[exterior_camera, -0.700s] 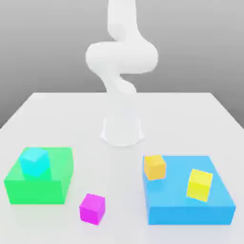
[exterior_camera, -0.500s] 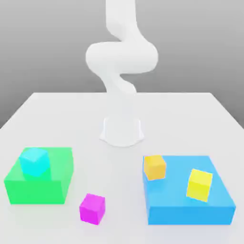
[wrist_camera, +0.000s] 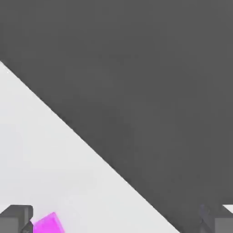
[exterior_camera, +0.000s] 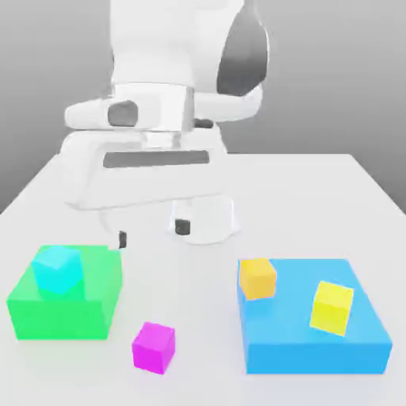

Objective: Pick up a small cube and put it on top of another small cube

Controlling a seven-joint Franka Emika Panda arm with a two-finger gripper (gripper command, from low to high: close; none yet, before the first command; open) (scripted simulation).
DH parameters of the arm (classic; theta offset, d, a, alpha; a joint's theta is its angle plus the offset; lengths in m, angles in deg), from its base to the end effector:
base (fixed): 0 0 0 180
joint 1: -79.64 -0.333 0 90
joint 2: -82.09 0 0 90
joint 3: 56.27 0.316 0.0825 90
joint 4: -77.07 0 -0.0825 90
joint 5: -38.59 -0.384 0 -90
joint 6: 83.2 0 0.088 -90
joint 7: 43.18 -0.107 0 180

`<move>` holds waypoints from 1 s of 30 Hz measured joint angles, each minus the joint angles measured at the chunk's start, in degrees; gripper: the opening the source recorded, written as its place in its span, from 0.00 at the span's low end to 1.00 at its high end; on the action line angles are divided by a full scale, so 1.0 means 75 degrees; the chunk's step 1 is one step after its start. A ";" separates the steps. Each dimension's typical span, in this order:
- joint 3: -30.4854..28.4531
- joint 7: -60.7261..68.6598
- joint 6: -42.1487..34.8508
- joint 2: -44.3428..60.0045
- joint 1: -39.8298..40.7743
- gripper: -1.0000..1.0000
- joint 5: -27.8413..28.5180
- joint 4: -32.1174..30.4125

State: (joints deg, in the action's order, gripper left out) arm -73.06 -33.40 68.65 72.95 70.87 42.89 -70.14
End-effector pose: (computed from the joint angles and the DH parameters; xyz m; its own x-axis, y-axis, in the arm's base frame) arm 0.4561 -0.0610 0.3415 0.9690 0.0933 0.2288 0.0856 -0.9954 0.0434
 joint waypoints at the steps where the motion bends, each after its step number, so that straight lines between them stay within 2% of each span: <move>1: -0.0074 0.0392 0.0116 0.0214 -0.0031 0.50 -0.0085 -0.0088; 8: -0.0058 0.3387 0.0911 0.1741 0.0170 0.50 -0.1038 -0.0697; 15: 0.1068 0.4971 0.2237 0.3574 0.1070 0.50 -0.2351 -0.0560; 16: 0.1216 0.5046 0.2390 0.3763 0.1197 0.00 -0.2443 -0.0521; 23: 0.1225 0.5060 0.2382 0.3769 0.1206 0.00 -0.2456 -0.0521; 30: 0.0305 0.3831 0.1011 0.2050 0.0746 0.00 -0.1025 -0.0823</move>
State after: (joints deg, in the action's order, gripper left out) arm -70.77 -4.67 76.23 88.33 76.47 35.20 -76.31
